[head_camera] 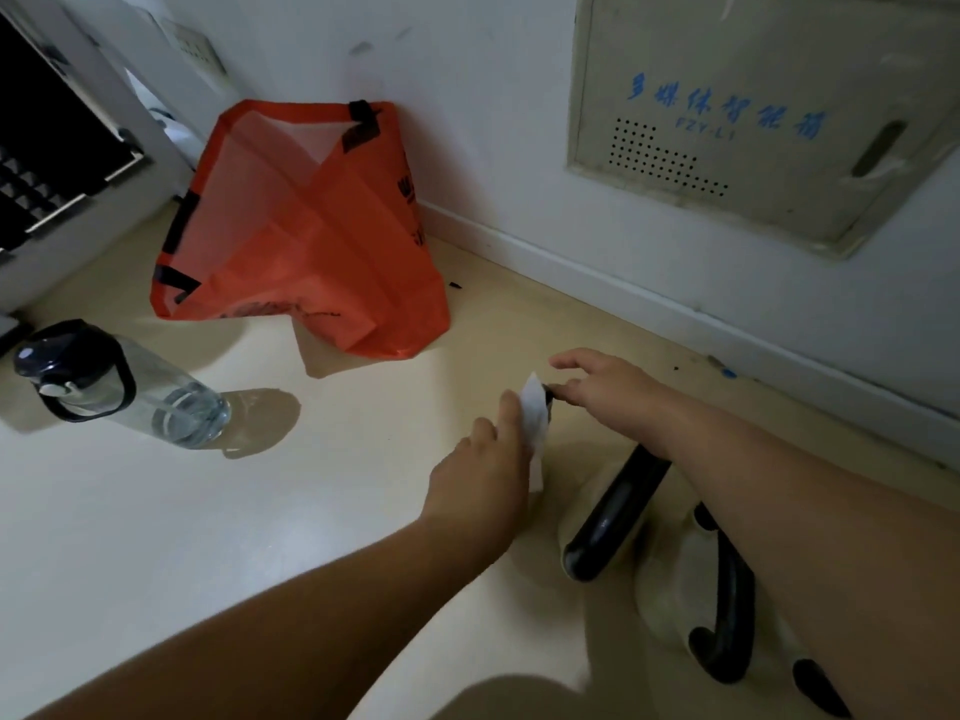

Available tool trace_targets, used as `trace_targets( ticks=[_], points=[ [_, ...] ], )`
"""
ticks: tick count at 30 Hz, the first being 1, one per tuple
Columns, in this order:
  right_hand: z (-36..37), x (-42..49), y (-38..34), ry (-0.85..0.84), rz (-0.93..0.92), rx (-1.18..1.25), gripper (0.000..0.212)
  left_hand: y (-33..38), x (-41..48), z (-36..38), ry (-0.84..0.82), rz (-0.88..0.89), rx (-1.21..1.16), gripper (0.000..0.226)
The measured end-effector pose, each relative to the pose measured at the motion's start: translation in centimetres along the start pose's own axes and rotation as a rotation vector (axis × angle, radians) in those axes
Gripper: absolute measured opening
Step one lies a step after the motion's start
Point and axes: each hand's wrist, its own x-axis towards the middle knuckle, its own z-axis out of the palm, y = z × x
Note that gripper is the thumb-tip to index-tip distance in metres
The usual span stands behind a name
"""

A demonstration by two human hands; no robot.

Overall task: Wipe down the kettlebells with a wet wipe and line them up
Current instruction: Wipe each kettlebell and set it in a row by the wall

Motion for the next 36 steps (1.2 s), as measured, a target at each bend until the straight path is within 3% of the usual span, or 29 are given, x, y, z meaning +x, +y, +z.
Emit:
trace_targets(
  ticks=[3,6,9,11,13,16,18,20,23,29,33,36],
  points=[
    [-0.1,0.6,-0.1,0.128,0.023,0.002,0.036,2.1,5.1,-0.6,-0.125,-0.008,0.089,0.050],
    [-0.2,0.2,1.1,0.213,-0.002,-0.205,0.033,4.0,10.5,-1.0,-0.416,0.002,0.224,0.039],
    [0.3,-0.2,1.9,0.117,0.009,-0.487,0.027,5.0,13.3,-1.5,-0.706,0.152,0.541,0.045],
    [0.7,-0.2,1.8,0.057,-0.004,-0.571,0.029,5.5,13.8,-1.4,-0.764,0.244,0.704,0.037],
    [0.8,-0.2,1.7,0.058,-0.010,-0.596,0.031,5.5,13.3,-1.5,-0.716,0.198,0.611,0.030],
    [0.6,0.0,1.7,0.074,-0.009,-0.581,0.026,3.7,10.3,-1.4,-0.440,0.003,0.164,0.020],
    [0.6,0.1,1.8,0.076,-0.017,-0.575,0.022,2.1,6.4,-0.9,-0.215,0.011,-0.054,0.048],
    [0.8,-0.1,1.7,0.077,-0.023,-0.579,0.025,-0.2,1.3,0.1,-0.088,0.080,-0.111,0.075],
    [1.0,-0.3,1.5,0.082,-0.023,-0.542,0.036,-3.0,-4.9,2.4,0.087,0.162,-0.055,0.087],
    [0.8,-0.6,0.7,-0.017,-0.034,-0.380,0.041,-2.4,-4.1,1.4,0.093,0.076,-0.053,0.070],
    [0.5,-0.7,0.9,-0.066,-0.003,-0.415,0.064,0.8,3.2,-1.3,-0.173,0.000,-0.044,0.053],
    [0.8,-0.6,0.8,0.067,-0.008,-0.399,0.050,3.4,9.0,-2.0,-0.373,0.000,0.125,0.022]
  ],
)
